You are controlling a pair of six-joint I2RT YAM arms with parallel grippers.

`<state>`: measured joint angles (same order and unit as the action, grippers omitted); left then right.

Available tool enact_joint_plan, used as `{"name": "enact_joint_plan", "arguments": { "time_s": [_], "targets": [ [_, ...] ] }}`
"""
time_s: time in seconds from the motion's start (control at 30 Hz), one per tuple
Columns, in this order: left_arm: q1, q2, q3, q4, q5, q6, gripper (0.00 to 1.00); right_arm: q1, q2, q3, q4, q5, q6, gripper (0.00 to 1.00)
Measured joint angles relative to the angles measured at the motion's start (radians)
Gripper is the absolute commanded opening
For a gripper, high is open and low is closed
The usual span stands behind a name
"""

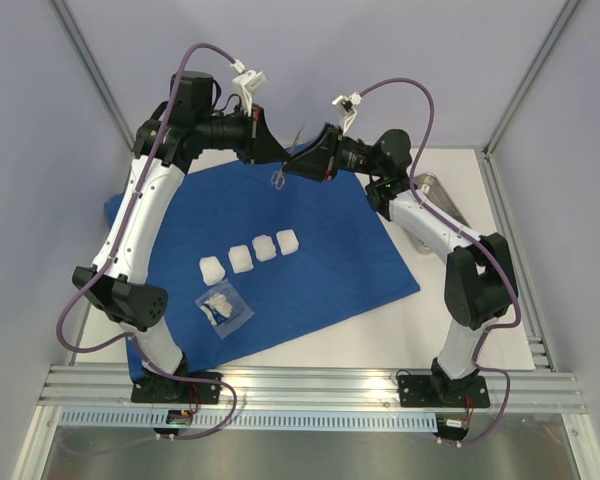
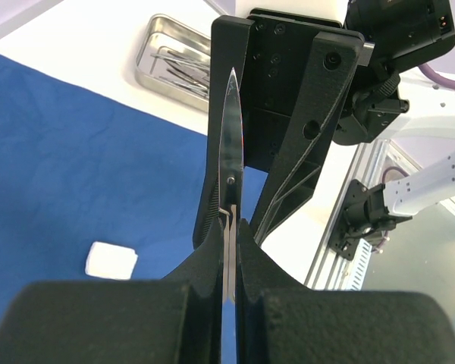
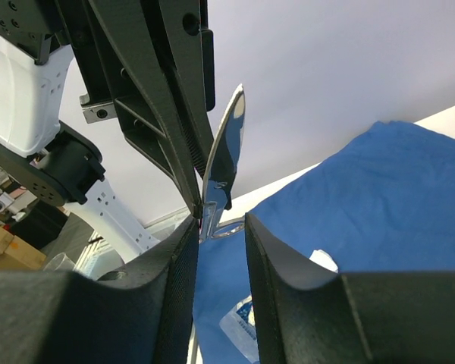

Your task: Prepare the surgical pack

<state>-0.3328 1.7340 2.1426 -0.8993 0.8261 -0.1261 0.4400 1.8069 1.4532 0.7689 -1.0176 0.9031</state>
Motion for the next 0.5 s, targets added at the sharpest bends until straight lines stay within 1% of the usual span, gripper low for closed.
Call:
{"name": "enact_joint_plan", "arguments": {
  "time_s": [0.17,0.23,0.33,0.5],
  "targets": [
    [0.0,0.01,0.0,0.0,-0.001,-0.001,0.0,0.001,0.007,0.001,0.007,-0.006,0.02,0.34],
    [0.0,0.012,0.0,0.0,-0.002,-0.001,0.0,0.001,0.008,0.002,0.009,-0.008,0.027,0.32],
    [0.0,0.013,0.0,0.001,-0.001,-0.002,0.0,0.002,0.008,0.003,0.014,-0.011,0.035,0.23],
    [0.0,0.015,0.0,0.004,0.002,-0.003,0.0,0.002,0.011,0.008,0.015,-0.014,0.043,0.18]
  ]
}}
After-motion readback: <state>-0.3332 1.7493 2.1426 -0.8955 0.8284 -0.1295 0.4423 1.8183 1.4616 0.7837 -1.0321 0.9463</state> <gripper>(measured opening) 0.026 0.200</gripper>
